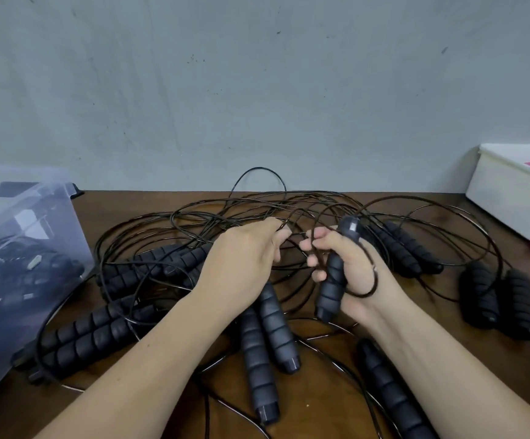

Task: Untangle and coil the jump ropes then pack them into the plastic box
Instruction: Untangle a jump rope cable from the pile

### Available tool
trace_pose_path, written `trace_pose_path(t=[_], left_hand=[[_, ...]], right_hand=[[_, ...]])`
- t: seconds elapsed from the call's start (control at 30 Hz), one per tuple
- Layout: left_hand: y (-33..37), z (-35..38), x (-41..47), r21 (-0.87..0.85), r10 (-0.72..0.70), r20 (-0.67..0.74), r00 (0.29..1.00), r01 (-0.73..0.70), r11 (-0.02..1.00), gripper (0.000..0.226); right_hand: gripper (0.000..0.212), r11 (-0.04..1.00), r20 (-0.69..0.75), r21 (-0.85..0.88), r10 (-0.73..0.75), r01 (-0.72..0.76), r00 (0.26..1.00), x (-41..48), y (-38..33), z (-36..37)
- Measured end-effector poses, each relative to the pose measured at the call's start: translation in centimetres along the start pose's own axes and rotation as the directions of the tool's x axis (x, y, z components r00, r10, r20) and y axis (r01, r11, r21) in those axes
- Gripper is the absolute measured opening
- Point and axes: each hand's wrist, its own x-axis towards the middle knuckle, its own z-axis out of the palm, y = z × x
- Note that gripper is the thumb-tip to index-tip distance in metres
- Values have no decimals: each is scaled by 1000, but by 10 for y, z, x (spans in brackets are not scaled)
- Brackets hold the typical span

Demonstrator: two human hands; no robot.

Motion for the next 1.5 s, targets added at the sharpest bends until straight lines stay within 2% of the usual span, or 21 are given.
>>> trace_pose_path(t=[0.1, 0.2, 0.33, 0.4, 0.53, 0.63, 0.77, 0.9, 1.03, 1.13, 1.27, 1.37, 1.5], left_hand=[[-1, 2, 0, -38, -19, -23, 1000, 18, 999, 31], [-7, 4, 0, -57, -59, -14, 998, 58, 997, 28], [-6, 10, -2, -41, -16, 37, 999, 17, 999, 34], [-3, 13, -4, -28, 14, 52, 999, -13, 1000, 34], [-6, 14, -3, 58, 86, 91, 992, -92, 994, 19], [-8, 14, -3, 95, 110, 134, 985, -124, 988, 20], [-6, 13, -3, 49, 125, 152, 980, -134, 990, 35], [-11, 17, -2, 9, 123, 178, 976, -126, 992, 34], [-12, 15, -1, 34, 149, 90, 985, -153, 988, 39], [-12, 19, -2, 91, 160, 146, 976, -174, 981, 34], [-13, 19, -2, 9, 140, 151, 979, -143, 990, 31], [-20, 18, 1, 27, 99, 148, 984, -104, 994, 29], [-27, 17, 4, 69, 29, 159, 987, -41, 997, 28]], right_hand=[[29, 989, 154, 118, 72, -91, 985, -7, -4, 2], [25, 975, 242, 197, 53, -102, 969, -13, -11, 1], [6, 998, 141, -41, -35, 41, 989, -5, -1, 3], [12, 987, 107, -132, -75, 89, 991, -2, 7, 3], [35, 980, 63, -150, -124, 132, 990, -3, 10, 2], [30, 974, 52, -161, -154, 161, 987, -3, 13, 1], [10, 939, 28, -233, -254, 253, 967, -3, 13, 1], [17, 904, -9, -321, -300, 281, 954, 4, 6, -6], [12, 928, 59, -286, -229, 237, 972, -1, 5, -4], [16, 919, 74, -312, -231, 243, 970, -3, 9, -4], [24, 908, 63, -291, -296, 302, 953, -2, 5, -5], [24, 927, -4, -198, -327, 320, 945, -1, -10, -9], [22, 962, -96, -60, -270, 265, 958, 2, -24, -17]])
